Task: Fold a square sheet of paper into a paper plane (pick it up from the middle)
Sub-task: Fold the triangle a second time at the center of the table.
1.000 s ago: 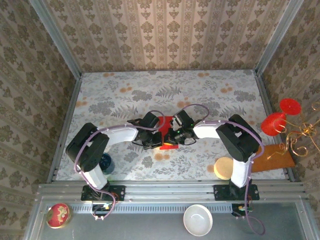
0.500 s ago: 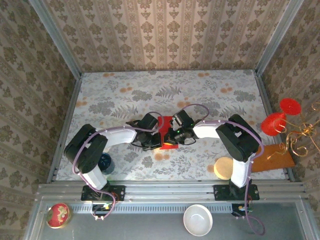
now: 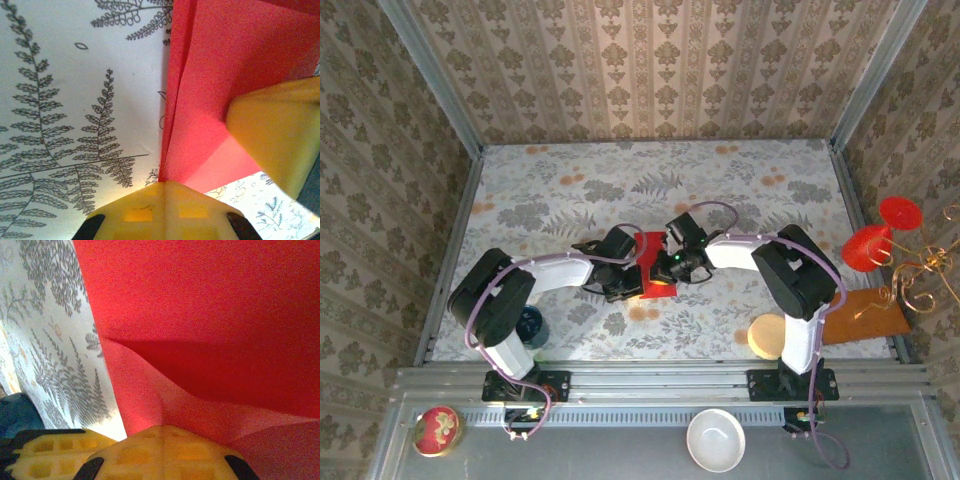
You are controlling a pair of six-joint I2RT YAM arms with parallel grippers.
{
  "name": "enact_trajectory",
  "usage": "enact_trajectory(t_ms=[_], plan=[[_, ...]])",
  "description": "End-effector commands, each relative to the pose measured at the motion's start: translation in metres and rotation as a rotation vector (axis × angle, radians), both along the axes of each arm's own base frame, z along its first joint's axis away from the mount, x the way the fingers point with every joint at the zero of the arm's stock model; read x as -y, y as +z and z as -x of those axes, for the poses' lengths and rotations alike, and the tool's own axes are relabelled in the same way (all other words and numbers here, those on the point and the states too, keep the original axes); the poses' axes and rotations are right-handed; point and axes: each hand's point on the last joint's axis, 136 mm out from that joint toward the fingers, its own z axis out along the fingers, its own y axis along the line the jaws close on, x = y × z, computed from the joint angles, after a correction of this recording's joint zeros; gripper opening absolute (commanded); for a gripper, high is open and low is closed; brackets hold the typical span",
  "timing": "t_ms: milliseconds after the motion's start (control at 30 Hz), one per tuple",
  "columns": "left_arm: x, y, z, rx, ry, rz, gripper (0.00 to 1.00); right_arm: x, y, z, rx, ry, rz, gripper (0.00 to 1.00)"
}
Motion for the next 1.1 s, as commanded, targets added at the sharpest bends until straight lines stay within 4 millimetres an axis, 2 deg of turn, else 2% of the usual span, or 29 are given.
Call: enact_trajectory(t_ms=[0,100,200,267,433,500,567,867,967,1067], plan=[[-0.043,-0.039,0.038,-0.147,0.028,-0.192,0.00,0.041,-0.026,-0.025,0.009,-0.086,0.138,0.00],[-0.041,-0.036,0.036,-0.136,0.027,-0.177,0.00,0.052,-0.027,-0.033,0.015,-0.107,0.148,0.00],[-0.031,-0.026,0.027,-0.097,0.012,-0.135,0.00,0.055,-0.026,-0.033,0.021,-0.101,0.158,0.00],[-0.020,-0.012,0.016,-0.044,-0.004,-0.090,0.00,0.052,-0.026,-0.029,0.013,-0.090,0.147,0.00],[0.008,0.039,-0.017,0.122,-0.027,0.037,0.00,0.040,-0.029,-0.011,-0.022,-0.064,0.108,0.00],[0.012,0.046,-0.022,0.147,-0.022,0.055,0.01,0.034,-0.027,-0.006,-0.030,-0.062,0.089,0.00],[0.013,0.044,-0.022,0.148,-0.021,0.062,0.02,0.030,-0.024,0.000,-0.033,-0.060,0.077,0.00],[0.023,0.013,-0.021,0.071,-0.029,0.056,0.02,0.019,-0.018,0.009,-0.054,-0.052,0.032,0.00],[0.014,0.001,-0.018,0.039,-0.012,0.007,0.01,0.018,-0.013,0.008,-0.038,-0.043,0.028,0.01],[-0.002,-0.014,-0.007,-0.013,0.015,-0.061,0.01,0.024,-0.010,0.001,-0.004,-0.036,0.066,0.01]])
